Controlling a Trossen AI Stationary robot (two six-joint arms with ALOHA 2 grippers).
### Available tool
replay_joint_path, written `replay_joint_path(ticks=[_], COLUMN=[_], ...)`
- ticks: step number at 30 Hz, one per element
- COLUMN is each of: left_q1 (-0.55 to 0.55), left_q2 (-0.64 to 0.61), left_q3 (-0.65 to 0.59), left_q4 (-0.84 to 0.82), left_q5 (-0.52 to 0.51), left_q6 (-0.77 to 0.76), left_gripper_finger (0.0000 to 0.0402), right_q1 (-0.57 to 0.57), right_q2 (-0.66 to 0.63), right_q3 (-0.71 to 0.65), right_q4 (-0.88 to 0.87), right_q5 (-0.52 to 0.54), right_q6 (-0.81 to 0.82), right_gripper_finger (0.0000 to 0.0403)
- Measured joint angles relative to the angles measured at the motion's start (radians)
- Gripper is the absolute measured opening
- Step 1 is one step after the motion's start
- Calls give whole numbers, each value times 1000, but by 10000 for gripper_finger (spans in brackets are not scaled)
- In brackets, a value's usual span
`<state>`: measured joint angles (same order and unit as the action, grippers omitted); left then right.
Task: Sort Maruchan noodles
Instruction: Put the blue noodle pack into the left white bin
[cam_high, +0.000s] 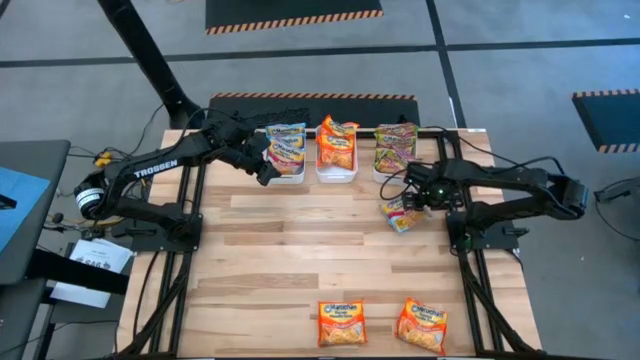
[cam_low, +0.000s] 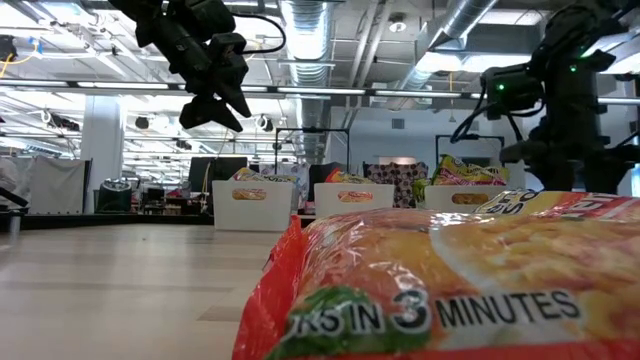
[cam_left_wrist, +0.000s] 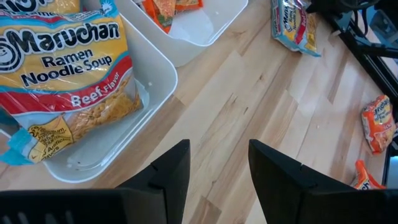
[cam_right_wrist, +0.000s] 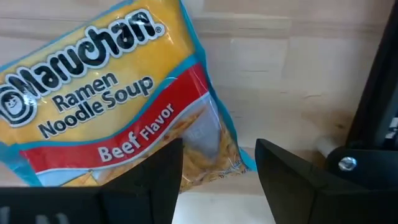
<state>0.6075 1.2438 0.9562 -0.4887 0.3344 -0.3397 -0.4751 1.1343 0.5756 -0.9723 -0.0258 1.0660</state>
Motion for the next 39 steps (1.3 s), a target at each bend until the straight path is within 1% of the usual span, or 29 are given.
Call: replay_joint_path(ticks=[5,11,13,17,21,26,32,35,39], left_q1=[0,0,0,0,0,0,0,0,0], left_q2=[0,0,0,0,0,0,0,0,0], left_q3=[0,0,0,0,0,0,0,0,0], left_q4=[0,0,0,0,0,0,0,0,0], left_q5=[0,-1,-1,-1,-1,-1,-1,-1,-1], left_q6=[0,0,0,0,0,0,0,0,-2], left_gripper_finger=[148,148,148,148,148,148,148,148,148], right_q1=[0,0,1,40,86,125,151,156,161], right_q2=[-3,-1,-1,1,4,50,143,178,201], right_q3=[-42,-43,-45,-47,-48,-46,-43,-39,-38], right_q4=[95,102,103,155,214,256,393,425,474], right_q5=[-60,-76,-110,-164,-169,-177,-183,-186,-192], right_q6=[2,47,75,139,204,282,303,307,322], right_gripper_finger=[226,226,225,222,219,219,218,204,160])
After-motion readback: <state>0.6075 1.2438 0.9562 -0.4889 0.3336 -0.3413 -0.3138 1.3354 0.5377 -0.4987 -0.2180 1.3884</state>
